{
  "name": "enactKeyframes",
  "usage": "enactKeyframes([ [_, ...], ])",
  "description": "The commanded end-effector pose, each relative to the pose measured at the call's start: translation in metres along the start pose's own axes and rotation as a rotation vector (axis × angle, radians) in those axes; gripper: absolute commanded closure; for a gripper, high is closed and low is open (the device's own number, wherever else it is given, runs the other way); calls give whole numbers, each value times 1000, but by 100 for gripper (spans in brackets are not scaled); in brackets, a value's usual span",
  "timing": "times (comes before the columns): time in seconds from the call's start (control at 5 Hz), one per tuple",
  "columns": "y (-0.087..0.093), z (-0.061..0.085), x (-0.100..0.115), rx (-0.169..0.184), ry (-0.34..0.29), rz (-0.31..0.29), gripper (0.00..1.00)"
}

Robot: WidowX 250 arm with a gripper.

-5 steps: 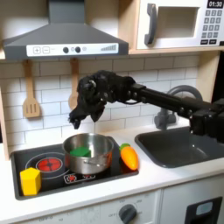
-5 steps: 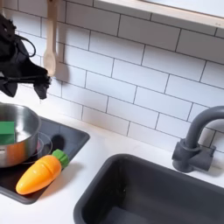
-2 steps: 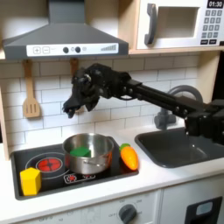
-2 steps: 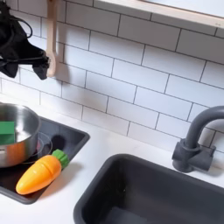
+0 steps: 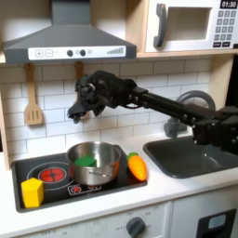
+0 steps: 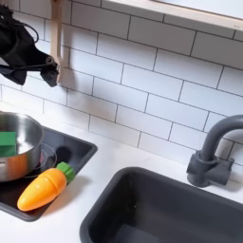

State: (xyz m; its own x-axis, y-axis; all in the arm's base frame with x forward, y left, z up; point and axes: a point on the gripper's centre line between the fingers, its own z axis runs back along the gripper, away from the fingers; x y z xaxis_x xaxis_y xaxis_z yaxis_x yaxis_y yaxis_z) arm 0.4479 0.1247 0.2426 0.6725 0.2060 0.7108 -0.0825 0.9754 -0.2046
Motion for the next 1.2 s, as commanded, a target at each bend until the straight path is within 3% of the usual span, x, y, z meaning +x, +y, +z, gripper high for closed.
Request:
enactKeyframes([
  [0.0, -4, -5, 14, -26, -80, -27, 0],
  [0.2, 5, -6, 13, -1, -86, -36, 0],
  [0.6, -7, -4, 23, -38, -120, -45, 0],
  [1.0, -8, 1, 40, -37, -172, -51, 0],
])
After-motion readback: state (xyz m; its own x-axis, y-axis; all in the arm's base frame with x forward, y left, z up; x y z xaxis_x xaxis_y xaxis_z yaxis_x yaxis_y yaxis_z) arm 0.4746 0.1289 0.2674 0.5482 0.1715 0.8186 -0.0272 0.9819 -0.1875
